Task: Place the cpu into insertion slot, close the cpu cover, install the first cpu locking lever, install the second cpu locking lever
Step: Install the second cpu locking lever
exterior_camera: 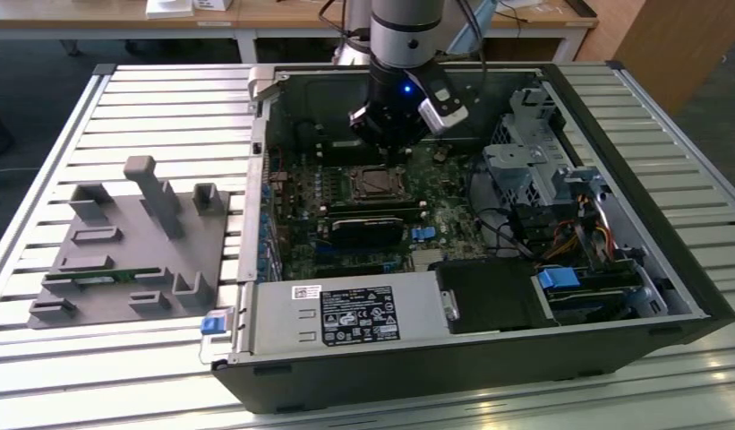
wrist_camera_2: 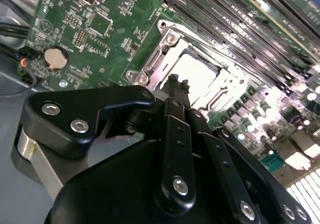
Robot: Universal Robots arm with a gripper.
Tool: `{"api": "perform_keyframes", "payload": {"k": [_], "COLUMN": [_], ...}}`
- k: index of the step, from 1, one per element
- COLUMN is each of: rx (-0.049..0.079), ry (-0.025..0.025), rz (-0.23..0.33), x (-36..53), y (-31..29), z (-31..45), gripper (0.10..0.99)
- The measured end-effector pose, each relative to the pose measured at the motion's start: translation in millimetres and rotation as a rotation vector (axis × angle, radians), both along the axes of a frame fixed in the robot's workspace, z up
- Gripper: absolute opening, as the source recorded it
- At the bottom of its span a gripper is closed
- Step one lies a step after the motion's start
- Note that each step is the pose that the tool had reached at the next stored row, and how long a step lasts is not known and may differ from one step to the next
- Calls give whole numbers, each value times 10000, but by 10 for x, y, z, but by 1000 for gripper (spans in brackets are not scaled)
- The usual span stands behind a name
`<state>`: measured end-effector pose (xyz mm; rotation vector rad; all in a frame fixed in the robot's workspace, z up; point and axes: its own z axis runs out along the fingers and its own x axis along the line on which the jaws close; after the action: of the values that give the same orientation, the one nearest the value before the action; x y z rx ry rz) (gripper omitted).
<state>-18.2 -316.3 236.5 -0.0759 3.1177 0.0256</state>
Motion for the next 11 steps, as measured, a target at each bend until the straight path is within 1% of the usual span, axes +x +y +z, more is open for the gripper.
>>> {"api": "perform_keyframes", "payload": {"k": [2,5,8,11], "rx": [1,2,0,1], "ry": [0,0,0,0], "rz": [0,0,0,-1], "x": [0,0,0,0], "y": [-1,-22,-67,-129], "z": [45,55,56,55], "gripper": [106,106,106,106]}}
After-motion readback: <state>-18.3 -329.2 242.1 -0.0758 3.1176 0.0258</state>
